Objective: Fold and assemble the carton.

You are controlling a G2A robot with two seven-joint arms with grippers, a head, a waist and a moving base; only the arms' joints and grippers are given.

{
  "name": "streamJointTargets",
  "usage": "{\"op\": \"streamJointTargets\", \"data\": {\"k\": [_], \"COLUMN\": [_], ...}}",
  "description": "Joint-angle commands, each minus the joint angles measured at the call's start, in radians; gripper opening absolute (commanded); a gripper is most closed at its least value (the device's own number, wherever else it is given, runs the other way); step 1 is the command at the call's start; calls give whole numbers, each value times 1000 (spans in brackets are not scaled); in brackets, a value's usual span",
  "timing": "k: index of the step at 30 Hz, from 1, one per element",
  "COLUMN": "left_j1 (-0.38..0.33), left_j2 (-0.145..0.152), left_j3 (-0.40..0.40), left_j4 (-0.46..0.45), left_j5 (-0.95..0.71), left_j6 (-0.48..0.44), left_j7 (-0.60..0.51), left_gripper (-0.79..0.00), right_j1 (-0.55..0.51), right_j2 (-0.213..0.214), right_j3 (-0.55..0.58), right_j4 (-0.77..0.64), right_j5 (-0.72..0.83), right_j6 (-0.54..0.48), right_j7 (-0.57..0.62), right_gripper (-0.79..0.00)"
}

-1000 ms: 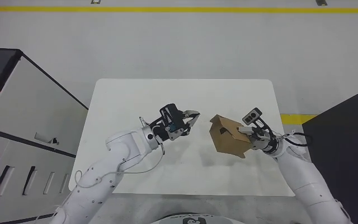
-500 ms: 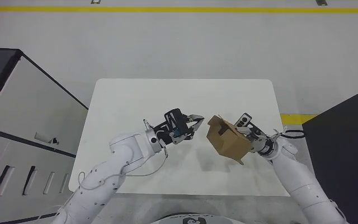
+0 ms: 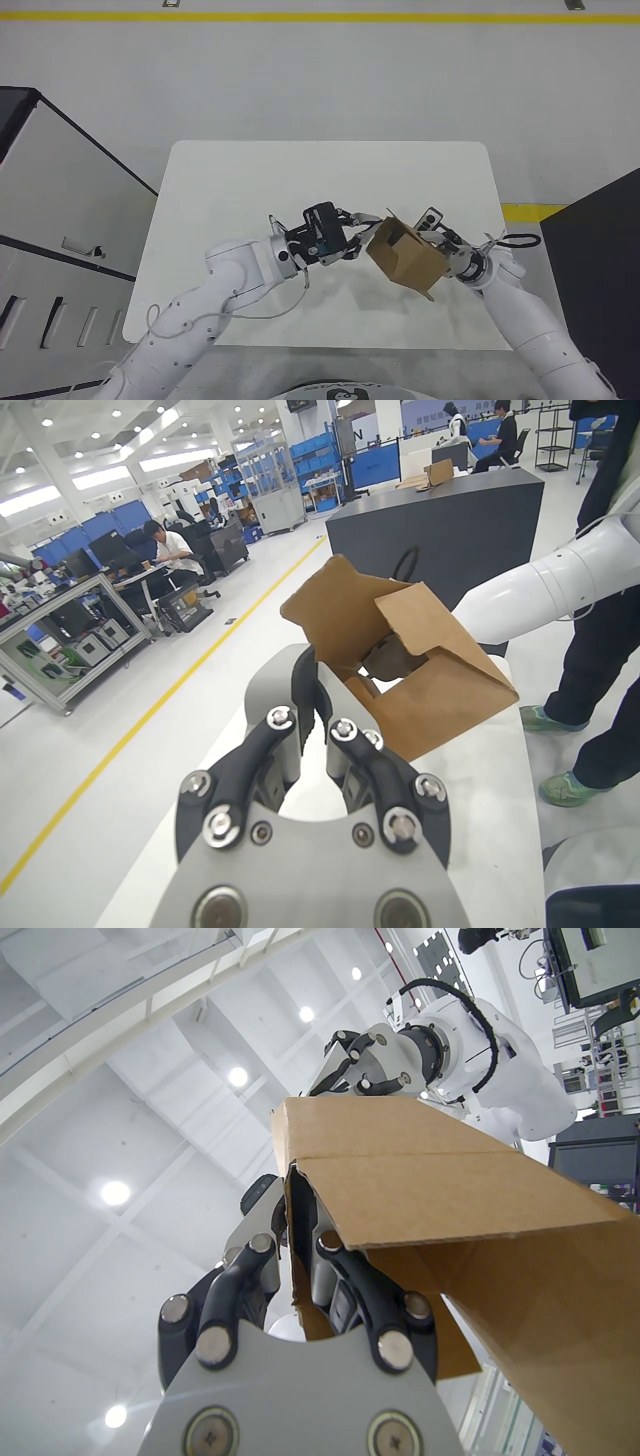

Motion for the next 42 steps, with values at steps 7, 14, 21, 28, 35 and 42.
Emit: {"op": "streamJointTargets", "data": {"k": [7, 14, 21, 28, 35, 42], "left_j1": [-1, -10, -21, -14, -11, -10], "left_j2": [1, 1, -1, -2, 1, 2], "left_j3": [11, 30, 43, 29, 26, 33], "left_j4": [-18, -13, -13, -13, -30, -28], "left_j5": [21, 47, 60, 41, 101, 127], "left_j6": [-41, -78, -71, -42, -42, -50], "left_j7": [32, 13, -26, -4, 42, 65], "left_gripper": [-785, -785, -785, -785, -785, -785], "right_j1": [0, -1, -8, -19, -27, -26], "right_j2": [-3, -7, -10, -10, -12, -17], "right_j3": [-5, -5, -2, 10, 15, 13], "right_j4": [6, 8, 0, -5, -12, -14], "right_j5": [-2, -2, -12, -25, -22, -17], "right_j6": [-6, -11, -21, -26, -13, -9], "right_j7": [0, -2, -13, -27, -56, -72], "right_gripper": [-785, -785, -785, -785, -785, -785]}}
